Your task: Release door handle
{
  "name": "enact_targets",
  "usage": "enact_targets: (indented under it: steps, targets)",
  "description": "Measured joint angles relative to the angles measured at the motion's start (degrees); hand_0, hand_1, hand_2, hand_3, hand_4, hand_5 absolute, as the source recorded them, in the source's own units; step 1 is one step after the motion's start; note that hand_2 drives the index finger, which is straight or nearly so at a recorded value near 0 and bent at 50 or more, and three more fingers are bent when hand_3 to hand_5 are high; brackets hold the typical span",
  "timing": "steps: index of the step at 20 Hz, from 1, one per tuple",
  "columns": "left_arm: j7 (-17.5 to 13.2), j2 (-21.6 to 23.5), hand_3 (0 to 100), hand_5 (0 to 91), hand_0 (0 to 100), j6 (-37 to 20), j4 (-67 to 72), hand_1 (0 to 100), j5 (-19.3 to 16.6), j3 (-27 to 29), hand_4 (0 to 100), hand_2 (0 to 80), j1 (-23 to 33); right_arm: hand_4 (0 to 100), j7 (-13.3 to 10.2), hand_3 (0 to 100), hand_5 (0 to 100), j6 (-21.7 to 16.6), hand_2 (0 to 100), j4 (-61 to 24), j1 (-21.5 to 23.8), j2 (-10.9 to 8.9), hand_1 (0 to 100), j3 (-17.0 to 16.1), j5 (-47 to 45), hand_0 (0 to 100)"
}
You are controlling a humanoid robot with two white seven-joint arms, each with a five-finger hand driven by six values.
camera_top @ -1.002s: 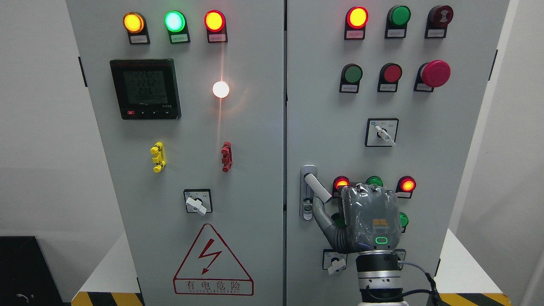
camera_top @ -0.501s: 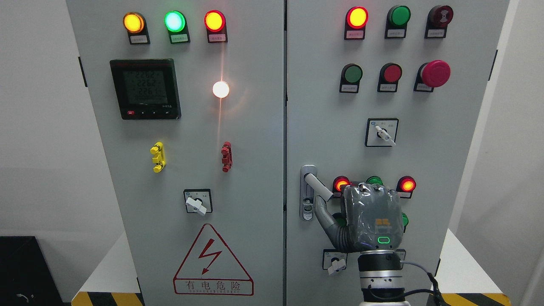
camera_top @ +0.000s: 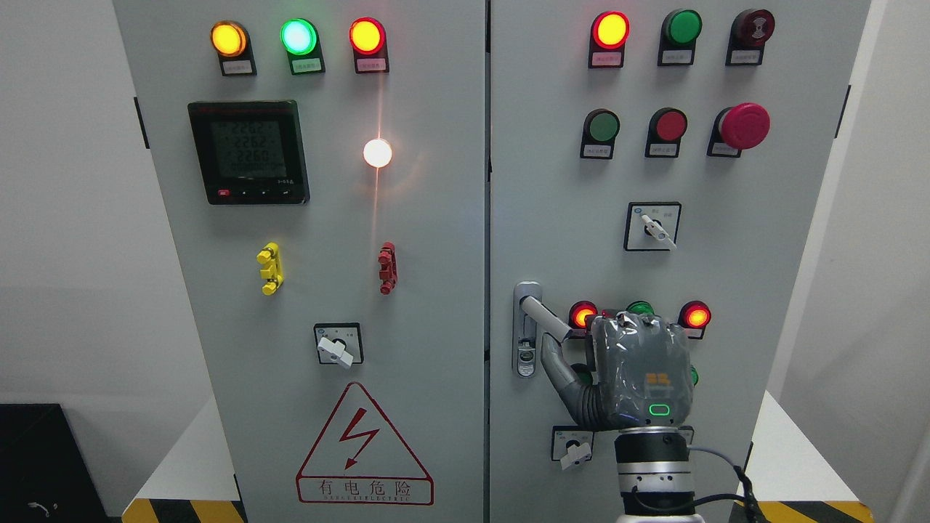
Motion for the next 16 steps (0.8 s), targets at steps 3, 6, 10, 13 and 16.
enact_targets:
  steps: [3, 6, 10, 13, 16]
  targets:
    - [0.0, 0.0, 0, 0.0, 12, 0.0, 0.0, 56, 0.0, 0.0, 0, 0.0, 0.0, 100, 0.0, 100, 100, 0.03, 100, -0.08, 0.0, 0.0, 34, -0.05, 0.0, 50]
    - [0.0, 0.0, 0, 0.0, 12, 0.0, 0.0, 56, 0.0, 0.0, 0, 0.0, 0.0, 100, -0.02, 100, 100, 0.04, 100, -0.16, 0.0, -0.01, 34, -0.11, 0.0, 50]
    - [0.0, 0.0, 0, 0.0, 12, 0.0, 0.0, 56, 0.0, 0.0, 0, 0.0, 0.0, 100, -0.1, 100, 100, 0.04, 100, -0.23, -0.01, -0.01, 34, -0.15, 0.0, 50]
    - [0.0, 0.0, 0, 0.0, 12, 0.0, 0.0, 56, 0.0, 0.0, 0, 0.0, 0.0, 100, -0.15, 100, 100, 0.04, 100, -0.29, -0.04, -0.01, 34, -0.19, 0.0, 51]
    - [0.0, 0.0, 0, 0.0, 12, 0.0, 0.0, 56, 0.0, 0.0, 0, 0.0, 0.0, 100, -0.18, 100, 100, 0.04, 100, -0.35, -0.05, -0.01, 34, -0.21, 0.0, 51]
